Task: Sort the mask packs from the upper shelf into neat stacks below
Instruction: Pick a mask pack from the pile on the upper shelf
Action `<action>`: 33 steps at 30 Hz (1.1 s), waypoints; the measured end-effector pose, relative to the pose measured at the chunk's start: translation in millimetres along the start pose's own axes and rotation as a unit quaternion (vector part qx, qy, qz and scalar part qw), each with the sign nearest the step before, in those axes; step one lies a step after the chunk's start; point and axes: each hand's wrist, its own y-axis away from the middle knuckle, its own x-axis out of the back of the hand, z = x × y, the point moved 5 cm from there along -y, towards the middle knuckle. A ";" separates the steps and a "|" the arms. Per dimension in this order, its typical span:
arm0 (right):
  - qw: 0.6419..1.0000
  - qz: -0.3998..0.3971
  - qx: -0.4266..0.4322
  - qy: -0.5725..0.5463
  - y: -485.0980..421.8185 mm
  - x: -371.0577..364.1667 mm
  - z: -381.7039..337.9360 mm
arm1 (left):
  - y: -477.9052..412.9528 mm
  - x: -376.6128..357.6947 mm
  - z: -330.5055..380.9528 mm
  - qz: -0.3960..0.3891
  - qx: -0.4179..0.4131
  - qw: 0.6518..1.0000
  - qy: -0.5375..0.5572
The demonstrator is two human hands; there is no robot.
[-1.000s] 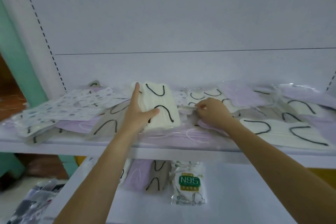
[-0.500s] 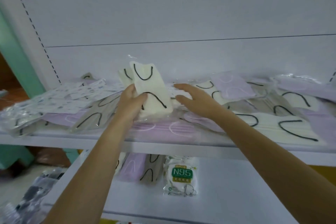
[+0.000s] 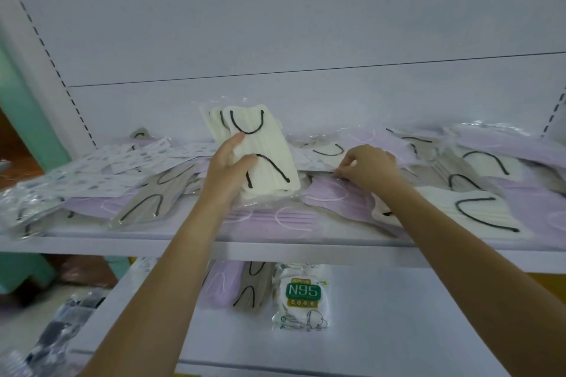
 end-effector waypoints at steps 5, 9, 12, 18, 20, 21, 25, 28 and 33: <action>0.993 -0.073 0.005 -0.089 -0.7 1.3 4.3 | -0.7 3.4 -9.8 -0.012 0.026 0.999 -0.028; 0.952 0.117 0.006 -0.281 8.4 28.4 -18.1 | 2.1 4.3 -11.3 -0.011 0.028 0.999 -0.022; 0.911 0.087 0.091 -0.393 32.3 23.0 -65.7 | 6.3 2.7 -5.0 -0.031 0.022 0.999 0.017; 0.913 -0.055 0.314 -0.255 78.6 -30.0 -143.5 | 16.7 32.7 0.5 -0.013 -0.013 1.000 0.015; 0.910 -0.015 0.273 -0.311 80.7 -32.1 -145.3 | 23.7 52.1 0.0 0.005 -0.023 1.000 0.010; 0.915 0.021 0.238 -0.325 81.0 -32.4 -144.6 | 27.0 63.9 -1.1 0.018 -0.026 0.999 0.018; 0.880 -0.085 0.108 -0.454 95.1 -55.1 -167.4 | 46.4 112.8 -5.8 0.027 -0.037 0.998 0.033; 0.852 -0.148 0.146 -0.481 128.0 -78.7 -207.0 | 69.4 150.5 -16.7 0.018 -0.008 0.998 0.068; 0.831 -0.162 0.173 -0.504 192.1 -140.1 -253.3 | 125.7 230.2 -60.7 0.033 0.050 0.998 0.038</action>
